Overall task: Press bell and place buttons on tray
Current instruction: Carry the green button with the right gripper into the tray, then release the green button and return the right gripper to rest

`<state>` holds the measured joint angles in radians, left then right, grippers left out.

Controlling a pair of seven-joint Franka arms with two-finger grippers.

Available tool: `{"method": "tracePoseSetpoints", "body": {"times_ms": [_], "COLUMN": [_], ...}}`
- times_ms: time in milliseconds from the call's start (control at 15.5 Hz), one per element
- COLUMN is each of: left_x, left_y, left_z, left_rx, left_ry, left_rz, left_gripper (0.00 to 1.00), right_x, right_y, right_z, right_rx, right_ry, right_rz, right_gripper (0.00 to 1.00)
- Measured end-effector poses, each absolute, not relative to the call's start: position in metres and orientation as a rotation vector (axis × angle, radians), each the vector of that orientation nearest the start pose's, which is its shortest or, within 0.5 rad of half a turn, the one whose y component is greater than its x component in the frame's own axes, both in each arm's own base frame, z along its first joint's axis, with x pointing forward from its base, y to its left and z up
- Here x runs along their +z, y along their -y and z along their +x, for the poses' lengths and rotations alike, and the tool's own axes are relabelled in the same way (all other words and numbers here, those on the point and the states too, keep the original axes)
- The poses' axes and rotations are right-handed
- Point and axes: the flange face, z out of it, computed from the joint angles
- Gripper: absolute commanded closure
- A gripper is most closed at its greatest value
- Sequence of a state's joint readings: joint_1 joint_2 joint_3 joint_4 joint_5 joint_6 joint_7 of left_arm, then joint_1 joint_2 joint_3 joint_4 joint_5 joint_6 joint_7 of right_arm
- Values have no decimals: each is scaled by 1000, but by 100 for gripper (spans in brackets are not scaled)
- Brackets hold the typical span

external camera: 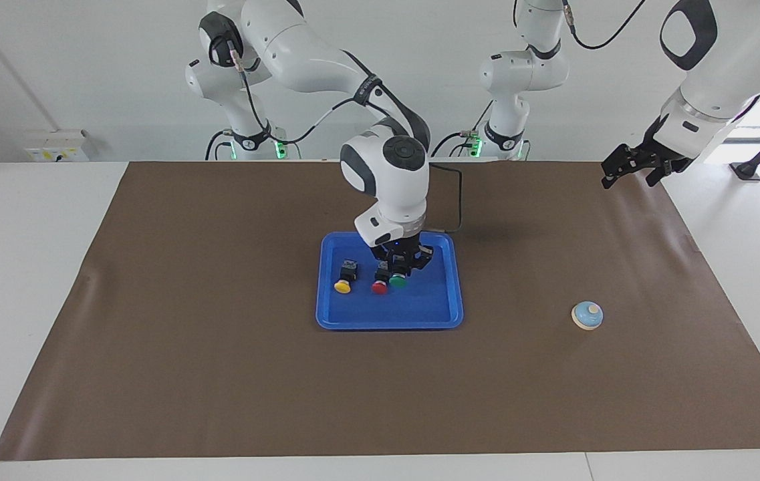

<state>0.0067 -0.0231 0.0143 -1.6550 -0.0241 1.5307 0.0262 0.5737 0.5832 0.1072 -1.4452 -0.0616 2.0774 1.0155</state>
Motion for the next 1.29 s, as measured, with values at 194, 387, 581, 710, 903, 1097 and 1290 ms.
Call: {"method": "tracePoseSetpoints", "body": {"times_ms": [194, 387, 581, 710, 903, 1097, 1290], "left_x": [594, 594, 594, 594, 594, 594, 594], "left_y": [-9, -9, -9, -9, -9, -9, -9], "left_z": [540, 540, 540, 540, 540, 540, 540], "left_rx": [159, 159, 159, 159, 159, 159, 159], "left_ry": [-8, -8, -8, -8, -8, -8, -8], "left_rz": [-3164, -3164, -3164, -3164, -3164, -3164, -3164], "left_gripper": [0, 0, 0, 0, 0, 0, 0], "right_x": [324, 299, 294, 294, 297, 317, 353], "right_y": [-463, -474, -477, -476, -473, -452, -401], "right_z": [551, 542, 539, 540, 543, 559, 591], "right_rx": [-30, -14, -10, -11, -16, -27, -39], "right_ry": [-490, -469, -462, -464, -495, -569, -697], "right_rz": [-3065, -3074, -3078, -3077, -3073, -3068, -3043], "right_gripper": [100, 100, 100, 0, 0, 0, 0]}}
